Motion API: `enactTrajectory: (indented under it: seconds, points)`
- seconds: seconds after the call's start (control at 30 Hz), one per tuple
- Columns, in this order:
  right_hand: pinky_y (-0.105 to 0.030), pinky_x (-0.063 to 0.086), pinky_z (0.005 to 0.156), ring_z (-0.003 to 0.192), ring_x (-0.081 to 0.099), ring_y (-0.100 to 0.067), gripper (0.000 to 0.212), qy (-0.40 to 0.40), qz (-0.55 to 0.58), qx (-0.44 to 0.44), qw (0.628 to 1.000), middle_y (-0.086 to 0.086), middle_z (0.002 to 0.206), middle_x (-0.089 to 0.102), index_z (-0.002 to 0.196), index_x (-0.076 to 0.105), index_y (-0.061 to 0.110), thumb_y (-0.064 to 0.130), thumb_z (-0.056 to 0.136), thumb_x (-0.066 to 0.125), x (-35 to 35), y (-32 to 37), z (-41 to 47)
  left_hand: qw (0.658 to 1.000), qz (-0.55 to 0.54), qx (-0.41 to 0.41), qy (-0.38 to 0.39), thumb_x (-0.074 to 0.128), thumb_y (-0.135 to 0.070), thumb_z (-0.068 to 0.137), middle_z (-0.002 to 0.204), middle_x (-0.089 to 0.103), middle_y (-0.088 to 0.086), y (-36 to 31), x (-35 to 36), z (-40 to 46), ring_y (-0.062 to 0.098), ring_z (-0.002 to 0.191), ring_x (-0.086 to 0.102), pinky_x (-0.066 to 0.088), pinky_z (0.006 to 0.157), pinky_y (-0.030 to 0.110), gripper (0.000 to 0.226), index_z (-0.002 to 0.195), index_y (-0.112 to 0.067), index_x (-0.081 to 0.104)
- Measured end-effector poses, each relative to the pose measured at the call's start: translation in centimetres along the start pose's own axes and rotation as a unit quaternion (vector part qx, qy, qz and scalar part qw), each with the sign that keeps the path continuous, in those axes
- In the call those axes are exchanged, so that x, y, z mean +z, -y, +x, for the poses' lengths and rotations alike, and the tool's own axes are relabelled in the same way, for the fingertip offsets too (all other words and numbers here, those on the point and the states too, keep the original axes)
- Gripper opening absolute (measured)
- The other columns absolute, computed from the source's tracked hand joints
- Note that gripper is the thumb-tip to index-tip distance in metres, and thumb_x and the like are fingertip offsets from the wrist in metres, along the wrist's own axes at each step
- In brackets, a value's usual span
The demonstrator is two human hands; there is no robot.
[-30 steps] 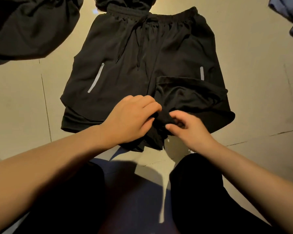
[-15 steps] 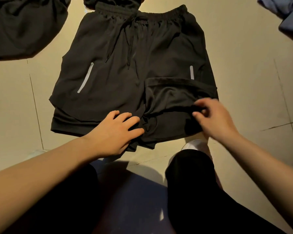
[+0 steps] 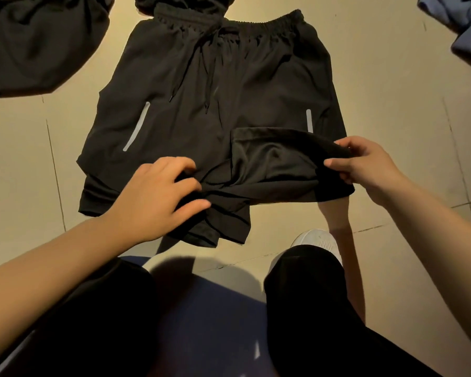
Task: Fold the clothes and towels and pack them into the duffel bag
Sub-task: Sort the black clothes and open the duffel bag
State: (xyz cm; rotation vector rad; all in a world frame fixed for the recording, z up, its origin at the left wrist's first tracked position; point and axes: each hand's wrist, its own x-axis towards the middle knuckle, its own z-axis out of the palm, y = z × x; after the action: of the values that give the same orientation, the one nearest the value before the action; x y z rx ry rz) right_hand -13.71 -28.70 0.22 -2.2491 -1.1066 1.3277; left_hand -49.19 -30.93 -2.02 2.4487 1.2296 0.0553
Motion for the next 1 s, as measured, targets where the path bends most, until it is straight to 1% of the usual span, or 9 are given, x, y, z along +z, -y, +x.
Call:
enactTrajectory:
  seconds: [0.1, 0.27, 0.43, 0.5, 0.63, 0.73, 0.83, 0.9, 1.0]
  points:
    - [-0.025, 0.046, 0.062, 0.072, 0.056, -0.016, 0.010, 0.028, -0.027, -0.025, 0.999, 0.002, 0.083, 0.059, 0.098, 0.062, 0.014, 0.016, 0.089, 0.066, 0.0, -0.4, -1.4, 0.984, -0.120, -0.118, -0.061, 0.055, -0.051, 0.090, 0.117, 0.056, 0.004, -1.9, -0.3, 2.8, 0.027, 0.107, 0.053, 0.047, 0.085, 0.041, 0.042, 0.112, -0.017, 0.064]
    - [-0.030, 0.049, 0.059, 0.069, 0.064, -0.022, 0.044, -0.085, -0.028, 0.068, 0.994, -0.013, 0.090, 0.063, 0.100, 0.056, 0.007, 0.050, 0.096, 0.046, 0.8, -0.1, -0.8, 0.966, -0.191, -0.173, -0.034, 0.067, -0.047, 0.083, 0.115, 0.060, -0.002, -3.1, 0.0, 8.5, 0.019, 0.106, 0.054, 0.046, 0.084, 0.037, 0.056, 0.131, -0.023, 0.048]
    - [-0.029, 0.048, 0.056, 0.064, 0.058, -0.021, 0.039, -0.038, -0.097, 0.061, 0.993, -0.006, 0.091, 0.057, 0.103, 0.047, 0.017, 0.035, 0.082, 0.073, 1.0, 0.2, 0.6, 0.942, -0.253, -0.222, -0.003, 0.075, -0.030, 0.080, 0.086, 0.061, -0.010, -3.3, 0.5, 10.3, 0.012, 0.081, 0.058, 0.043, 0.073, 0.030, 0.061, 0.133, -0.025, 0.045]
    - [-0.033, 0.054, 0.062, 0.071, 0.061, -0.023, 0.032, -0.039, -0.144, 0.041, 0.988, -0.005, 0.099, 0.058, 0.110, 0.051, 0.018, 0.020, 0.086, 0.071, 1.1, 0.1, 0.4, 0.929, -0.296, -0.219, -0.027, 0.072, -0.016, 0.082, 0.078, 0.059, -0.011, -3.5, 0.4, 9.6, 0.006, 0.071, 0.055, 0.046, 0.075, 0.029, 0.055, 0.131, -0.025, 0.048]
    - [-0.035, 0.056, 0.074, 0.083, 0.061, -0.022, 0.017, -0.087, -0.187, -0.050, 0.977, -0.002, 0.098, 0.060, 0.109, 0.061, 0.015, 0.010, 0.095, 0.054, 0.3, -1.5, -1.5, 0.949, -0.290, -0.124, -0.033, 0.070, -0.009, 0.080, 0.080, 0.055, -0.013, -3.3, -0.9, 4.9, 0.008, 0.072, 0.053, 0.045, 0.070, 0.028, 0.056, 0.129, -0.027, 0.051]
    - [-0.032, 0.047, 0.073, 0.081, 0.056, -0.018, 0.012, -0.045, -0.230, -0.125, 0.964, 0.001, 0.090, 0.060, 0.098, 0.064, 0.016, 0.008, 0.090, 0.060, 0.0, -2.9, -3.5, 0.995, -0.053, 0.067, -0.059, 0.061, -0.012, 0.080, 0.083, 0.061, -0.007, -2.6, -0.8, 0.7, 0.022, 0.078, 0.058, 0.046, 0.063, 0.033, 0.038, 0.116, -0.023, 0.055]
    - [-0.030, 0.037, 0.067, 0.080, 0.055, -0.024, 0.016, 0.024, -0.346, -0.162, 0.924, 0.002, 0.084, 0.054, 0.091, 0.060, 0.018, 0.006, 0.081, 0.065, 0.9, -4.7, -4.8, 0.971, 0.095, 0.213, -0.046, 0.044, -0.010, 0.084, 0.085, 0.065, 0.005, -2.0, 1.0, -1.9, 0.028, 0.078, 0.062, 0.044, 0.060, 0.035, 0.023, 0.099, -0.015, 0.061]
    - [-0.030, 0.034, 0.064, 0.081, 0.055, -0.028, 0.015, 0.033, -0.392, -0.170, 0.903, 0.003, 0.083, 0.049, 0.095, 0.061, 0.016, 0.009, 0.081, 0.064, 1.6, -5.6, -5.2, 0.971, 0.107, 0.213, -0.033, 0.043, -0.011, 0.083, 0.092, 0.066, 0.008, -2.2, 2.0, -2.6, 0.030, 0.088, 0.061, 0.043, 0.064, 0.037, 0.026, 0.092, -0.012, 0.067]
    - [-0.028, 0.032, 0.059, 0.079, 0.053, -0.022, 0.011, 0.011, -0.389, -0.163, 0.907, 0.004, 0.085, 0.048, 0.093, 0.059, 0.020, 0.026, 0.087, 0.065, 1.5, -6.0, -5.4, 0.992, 0.035, 0.111, -0.041, 0.055, -0.028, 0.084, 0.113, 0.062, 0.013, -2.9, 2.5, -2.7, 0.032, 0.101, 0.053, 0.041, 0.072, 0.038, 0.024, 0.092, -0.012, 0.070]
